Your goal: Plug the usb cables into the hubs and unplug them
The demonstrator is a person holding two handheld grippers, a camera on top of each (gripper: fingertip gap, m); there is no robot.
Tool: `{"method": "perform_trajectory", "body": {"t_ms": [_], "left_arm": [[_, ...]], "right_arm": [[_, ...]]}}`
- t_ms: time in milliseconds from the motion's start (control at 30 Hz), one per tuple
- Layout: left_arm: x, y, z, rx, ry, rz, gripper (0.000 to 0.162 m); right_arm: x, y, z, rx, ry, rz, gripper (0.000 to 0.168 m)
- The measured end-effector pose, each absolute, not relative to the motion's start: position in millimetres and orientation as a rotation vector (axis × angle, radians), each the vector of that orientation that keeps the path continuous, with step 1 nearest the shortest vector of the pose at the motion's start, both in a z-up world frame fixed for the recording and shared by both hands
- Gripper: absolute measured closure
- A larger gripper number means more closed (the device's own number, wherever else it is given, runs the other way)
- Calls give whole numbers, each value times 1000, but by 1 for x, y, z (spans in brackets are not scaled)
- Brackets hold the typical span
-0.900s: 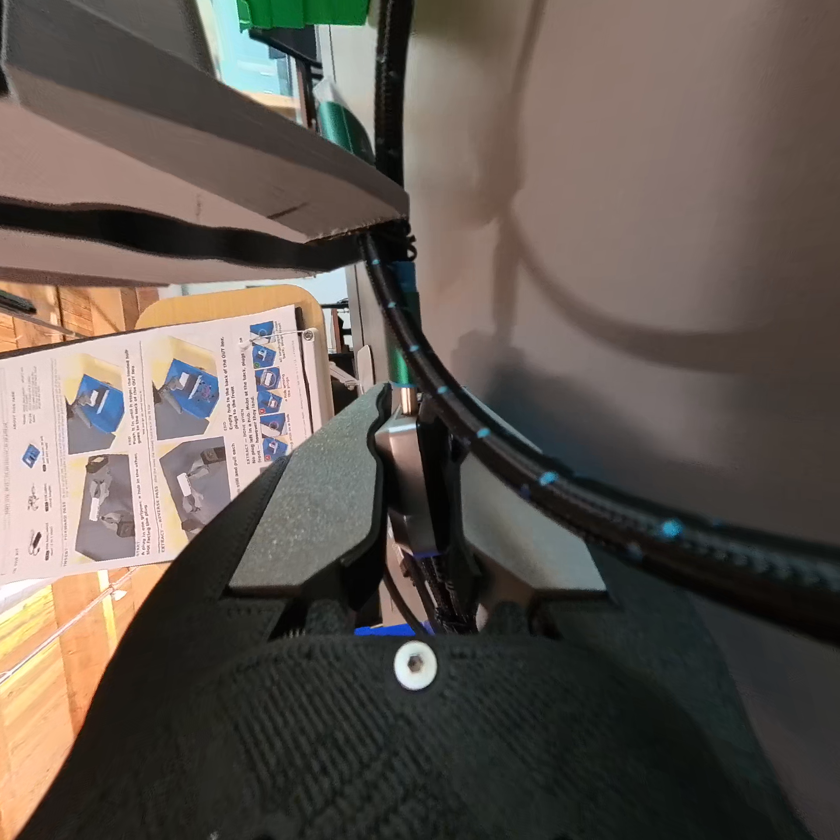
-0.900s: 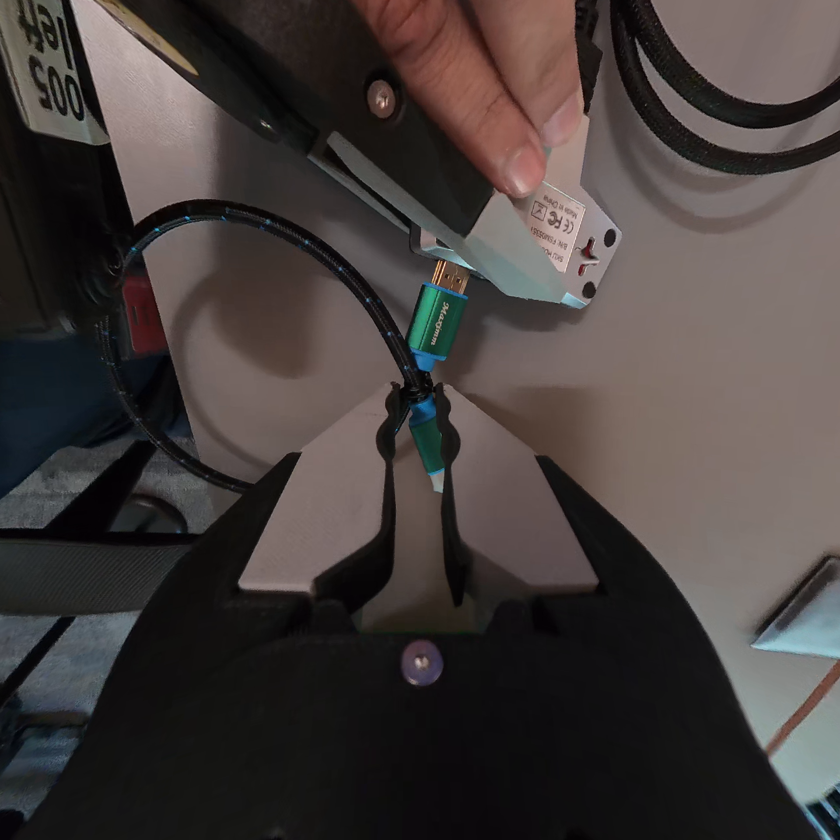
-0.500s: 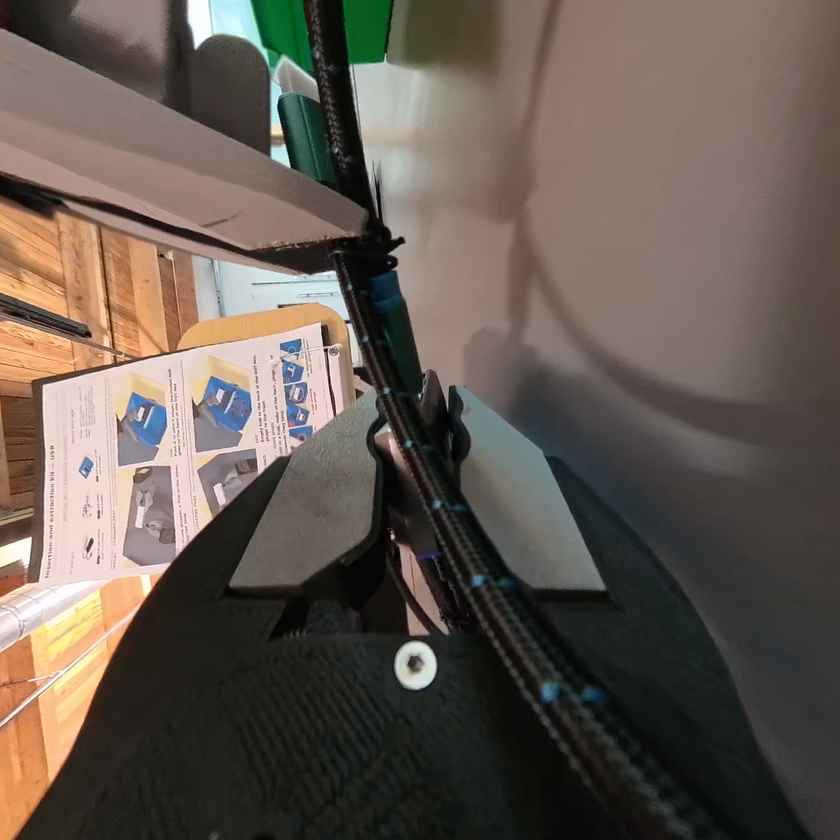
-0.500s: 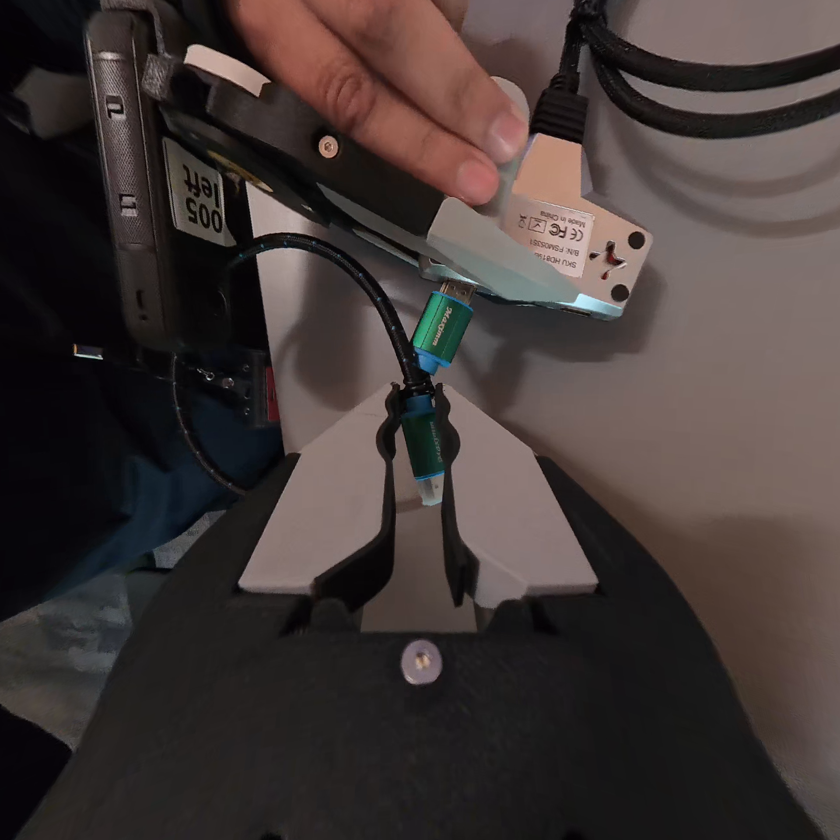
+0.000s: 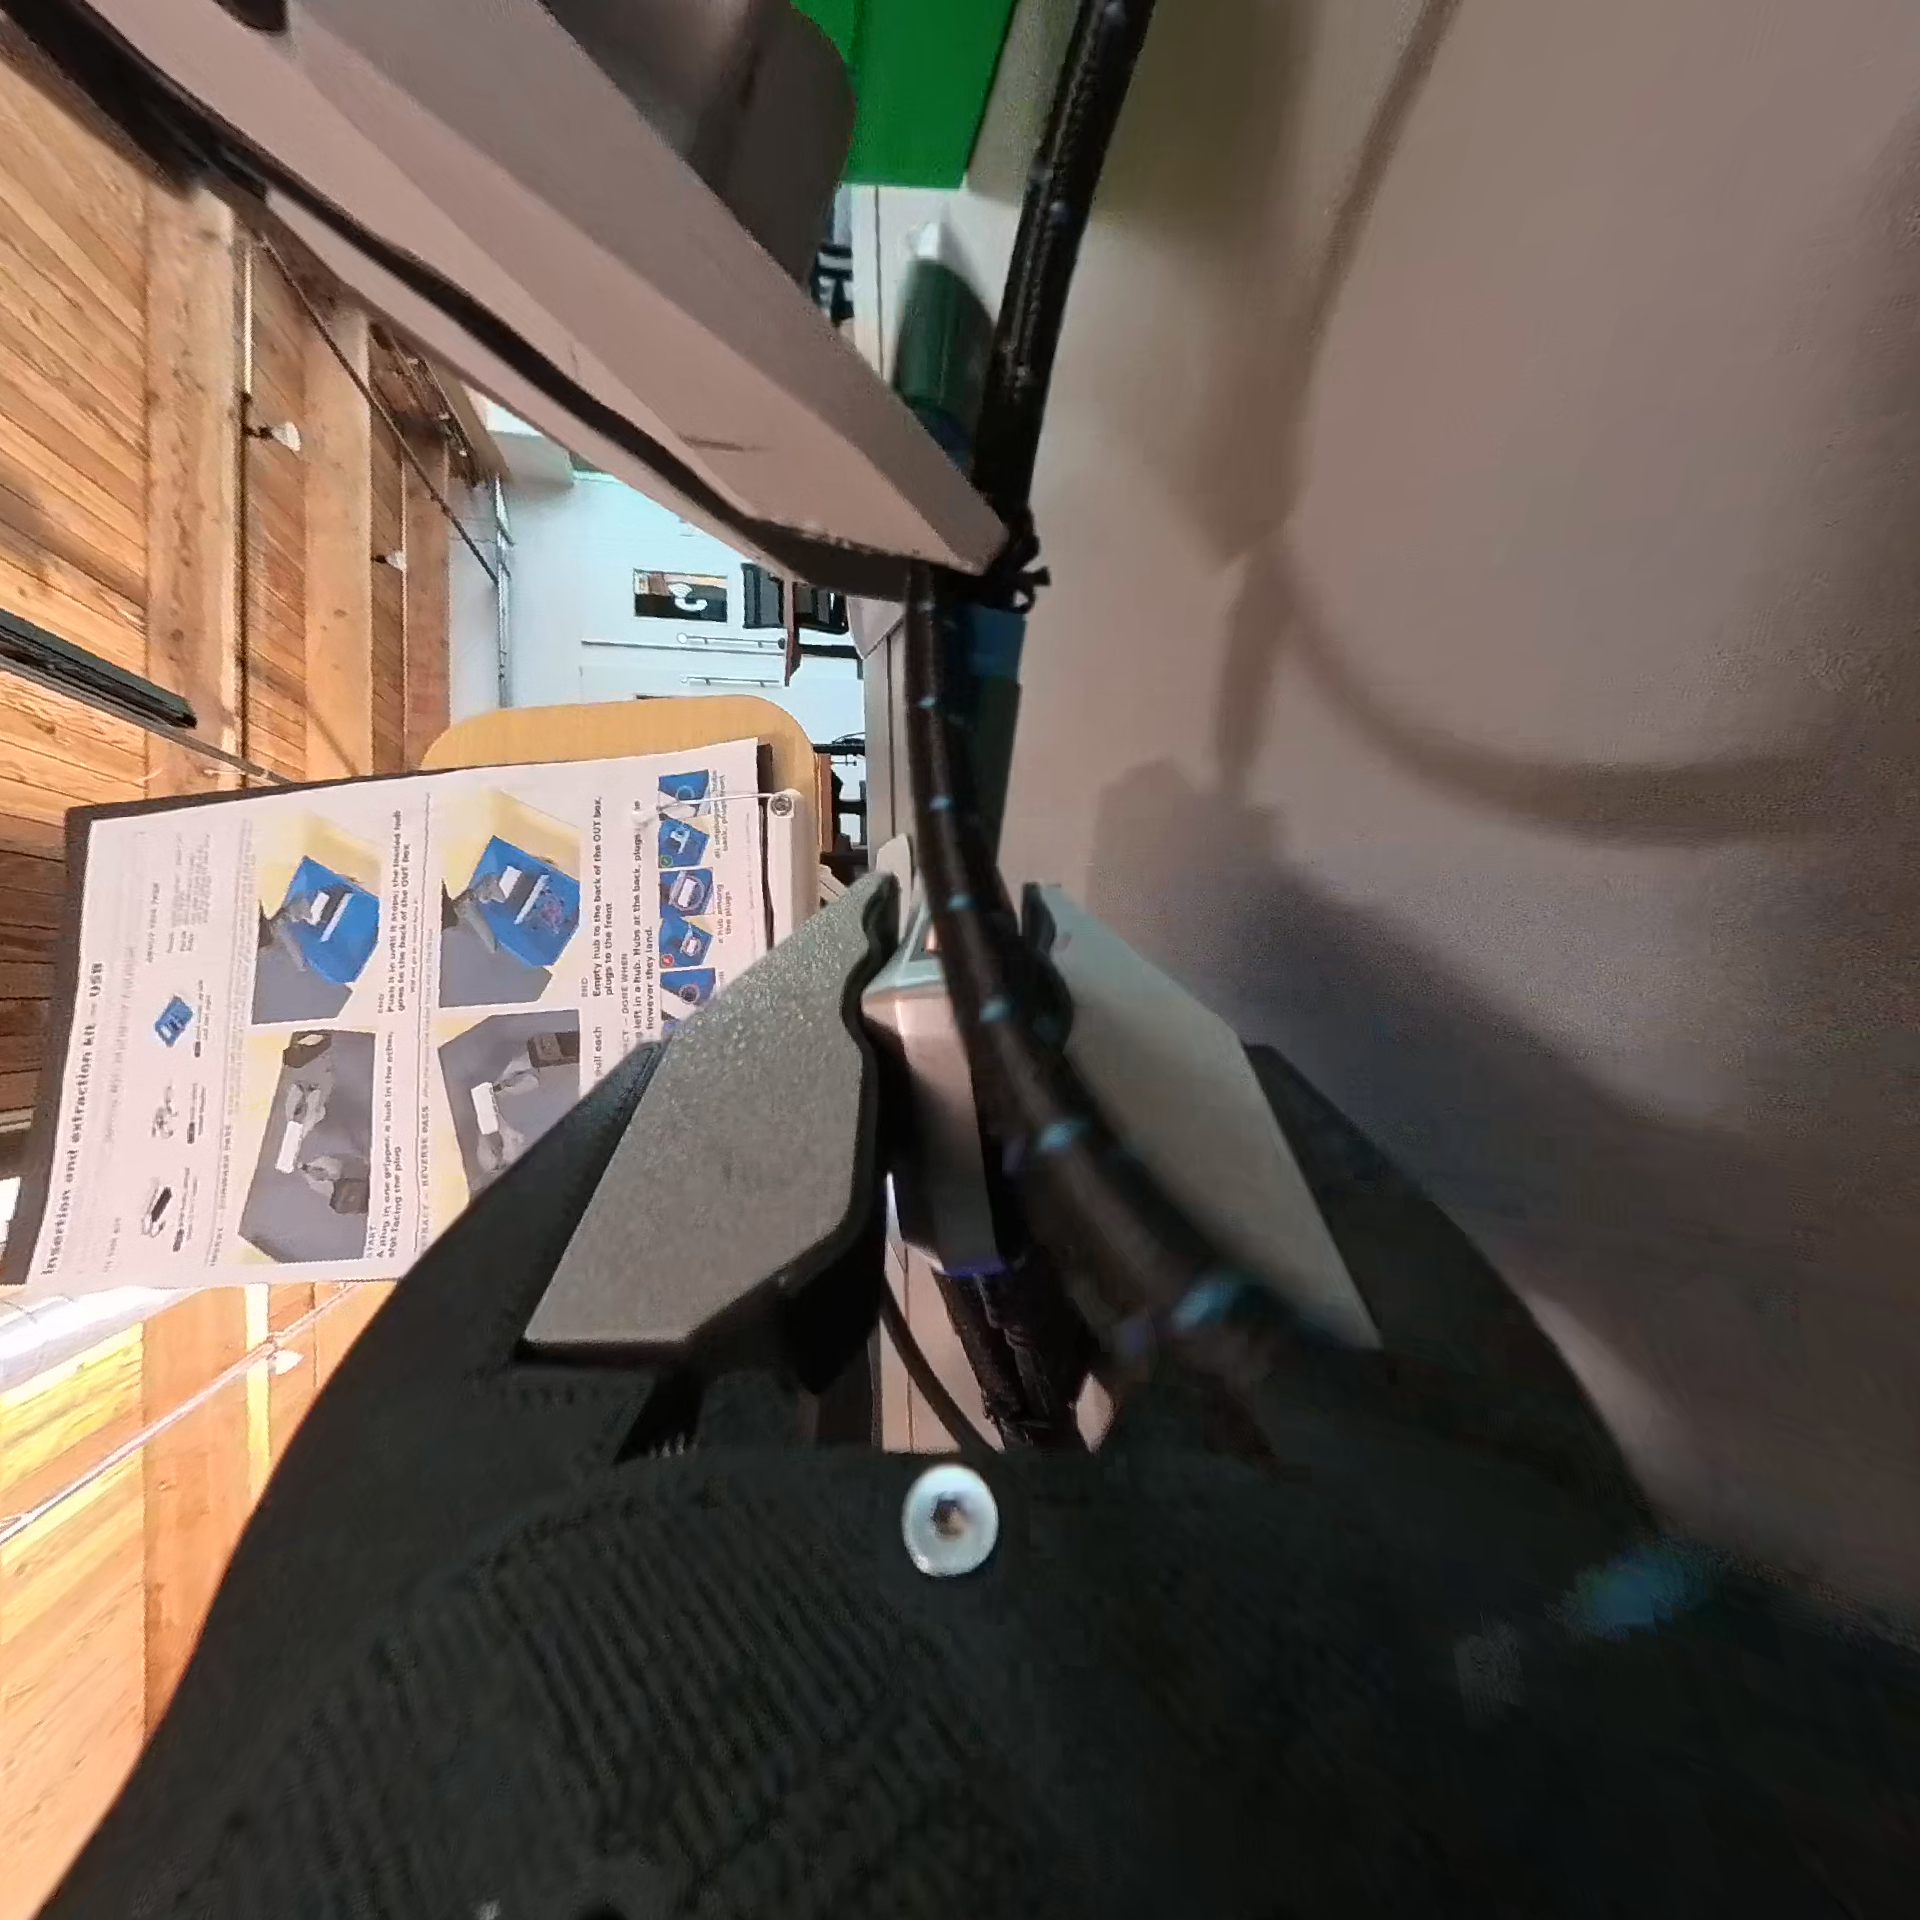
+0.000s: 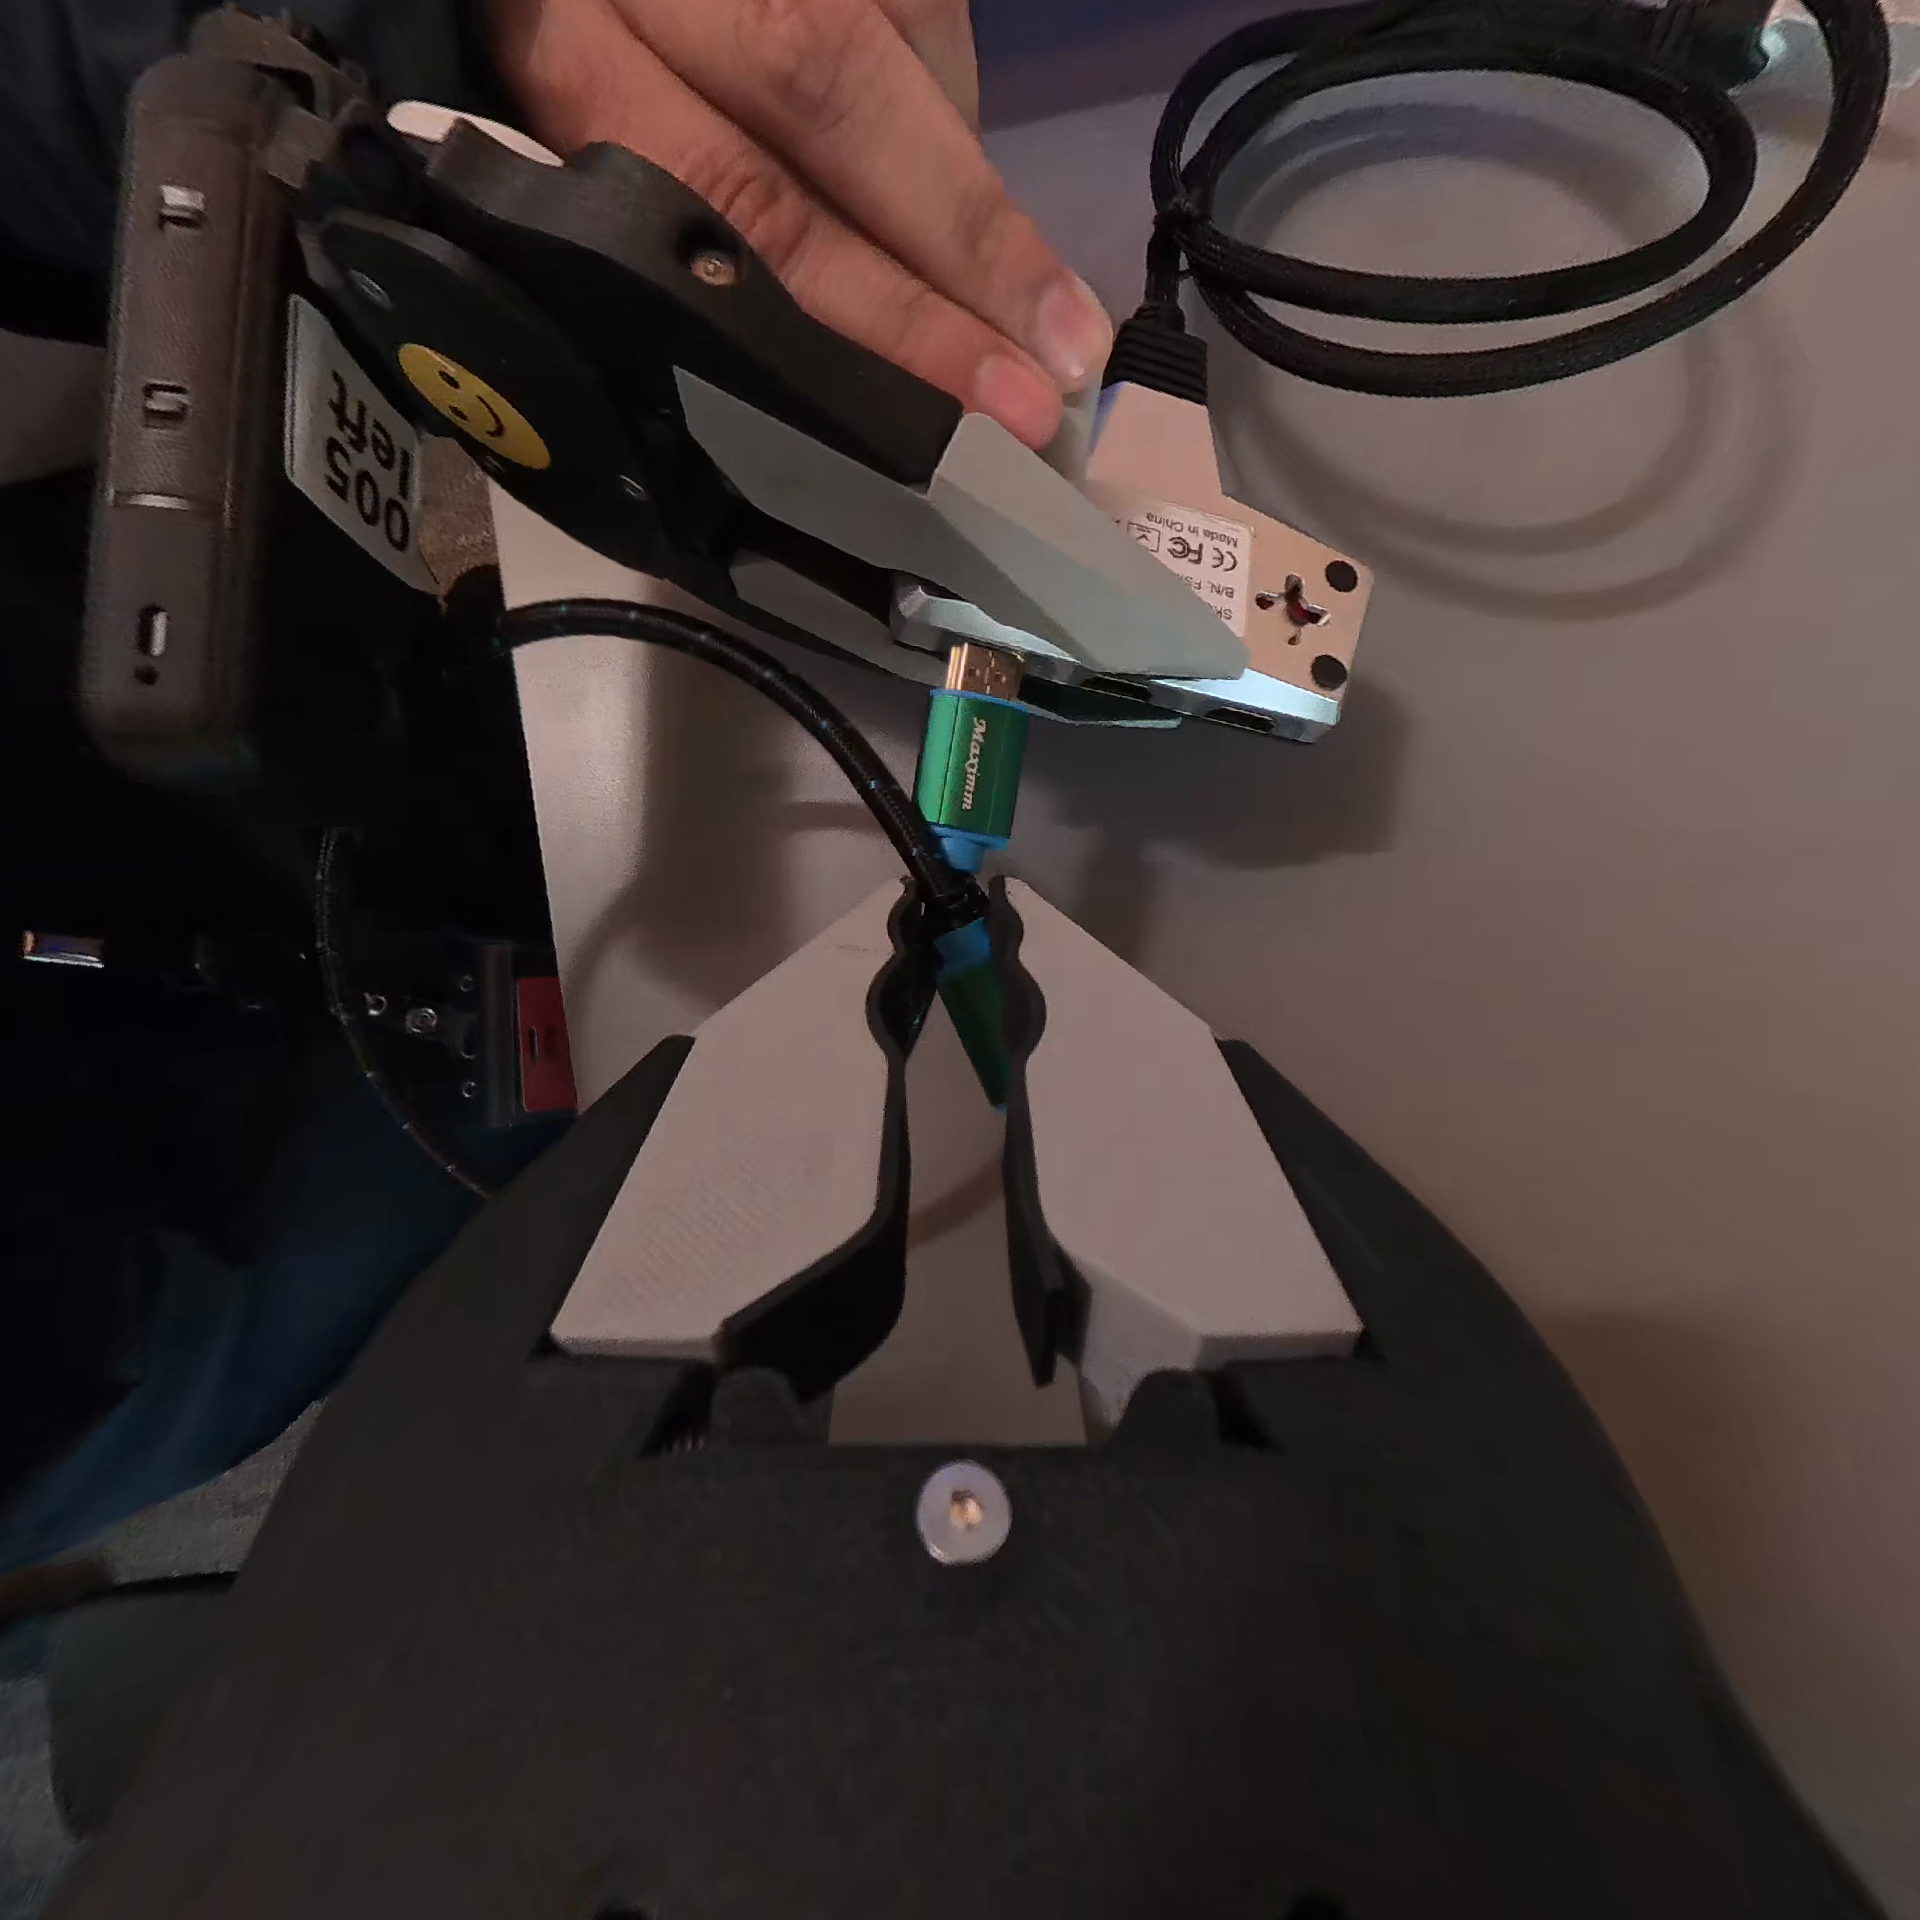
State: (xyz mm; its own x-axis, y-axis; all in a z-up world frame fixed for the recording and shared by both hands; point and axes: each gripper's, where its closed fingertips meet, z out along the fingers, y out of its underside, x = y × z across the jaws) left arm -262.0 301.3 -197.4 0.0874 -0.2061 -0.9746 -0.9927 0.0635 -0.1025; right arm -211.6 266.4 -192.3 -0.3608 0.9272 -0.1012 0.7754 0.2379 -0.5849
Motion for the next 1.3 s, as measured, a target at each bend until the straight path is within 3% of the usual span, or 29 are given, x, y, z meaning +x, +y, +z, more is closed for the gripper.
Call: {"method": "perform_trajectory", "body": {"t_ms": [167,333,867,1000,1300], "left_arm": [[-257,302,-211,-1349,1388,1005,141],[-250,302,-223,-1341,1457,1008,141],[-259,304,-225,-1515,1319,746,142],[-264,307,-227,-1505,1320,798,142],[-278,316,-220,-1438,1321,1037,135]], "right_arm": [[-219,260,-172,-1575,-2163,972,163],[-219,256,-177,-1553,-2217,875,164],[-229,268,-176,-1518,-2003,1136,164],[-231,281,-161,-1509,-1936,1137,164],[-221,290,-185,-1547,-1969,1058,164]]}}
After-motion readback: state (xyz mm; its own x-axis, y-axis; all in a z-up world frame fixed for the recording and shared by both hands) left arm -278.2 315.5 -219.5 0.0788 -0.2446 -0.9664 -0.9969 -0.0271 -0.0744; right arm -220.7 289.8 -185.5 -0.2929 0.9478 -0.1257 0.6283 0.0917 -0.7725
